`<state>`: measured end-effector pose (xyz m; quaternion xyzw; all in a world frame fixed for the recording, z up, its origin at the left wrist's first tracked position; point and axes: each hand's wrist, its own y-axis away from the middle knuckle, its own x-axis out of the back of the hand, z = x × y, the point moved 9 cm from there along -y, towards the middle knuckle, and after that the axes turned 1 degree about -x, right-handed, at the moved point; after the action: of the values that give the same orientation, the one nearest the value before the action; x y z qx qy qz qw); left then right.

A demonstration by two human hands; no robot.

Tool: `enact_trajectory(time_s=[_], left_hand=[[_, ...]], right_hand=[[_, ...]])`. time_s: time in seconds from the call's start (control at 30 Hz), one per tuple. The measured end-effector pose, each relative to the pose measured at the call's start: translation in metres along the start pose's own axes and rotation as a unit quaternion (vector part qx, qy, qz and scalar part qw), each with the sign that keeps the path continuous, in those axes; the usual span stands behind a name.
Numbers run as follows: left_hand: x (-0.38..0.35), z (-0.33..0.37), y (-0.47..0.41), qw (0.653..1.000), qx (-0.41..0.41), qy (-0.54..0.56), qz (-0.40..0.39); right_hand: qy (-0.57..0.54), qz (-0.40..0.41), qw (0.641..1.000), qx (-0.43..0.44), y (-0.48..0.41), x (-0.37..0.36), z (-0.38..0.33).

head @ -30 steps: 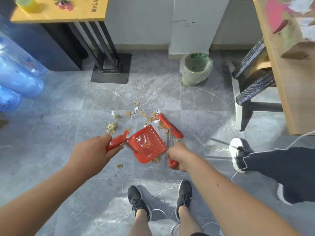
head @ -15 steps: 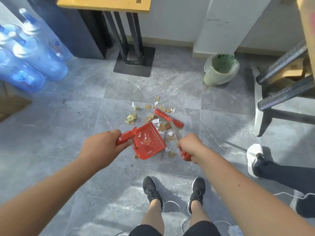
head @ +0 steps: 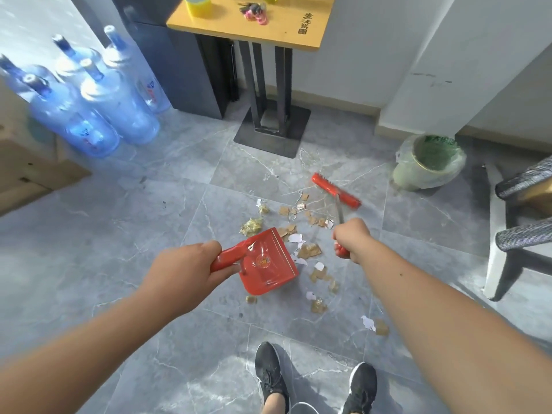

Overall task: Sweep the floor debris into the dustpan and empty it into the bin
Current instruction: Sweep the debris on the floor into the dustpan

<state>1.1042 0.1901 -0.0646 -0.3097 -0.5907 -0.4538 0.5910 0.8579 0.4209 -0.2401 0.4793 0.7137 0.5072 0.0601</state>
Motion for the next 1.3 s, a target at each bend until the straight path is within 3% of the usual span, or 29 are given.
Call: enact_trajectory(time_s=[0.2,0.57,0.87,1.13,1.3], left_hand=[[-0.016,-0.014,-0.005,1.000,0.004,0.018,0.019],[-0.013,-0.019,-0.001,1.000,0.012,0.019,0.016],[0.004,-0.011,0.016,0.999,0.047,0.009,-0.025],[0.013,-0.021,0.037,0.997,0.071,0.019,-0.012],[0.013,-0.022,0.046,0.996,0.089,0.019,-0.023]], right_hand=[[0.067,-0.044,0.996,-0.041,-0.016,-0.042,0.013],[0.256,-0.136,0.955,-0.056,0.070,-0.035,0.113],[0.215,-0.153,0.962,-0.071,0.119,-0.005,0.143],[0.085,-0.104,0.990,-0.043,0.118,0.003,0.106],[0.099,-0.038,0.994,-0.026,0.080,0.013,0.083]])
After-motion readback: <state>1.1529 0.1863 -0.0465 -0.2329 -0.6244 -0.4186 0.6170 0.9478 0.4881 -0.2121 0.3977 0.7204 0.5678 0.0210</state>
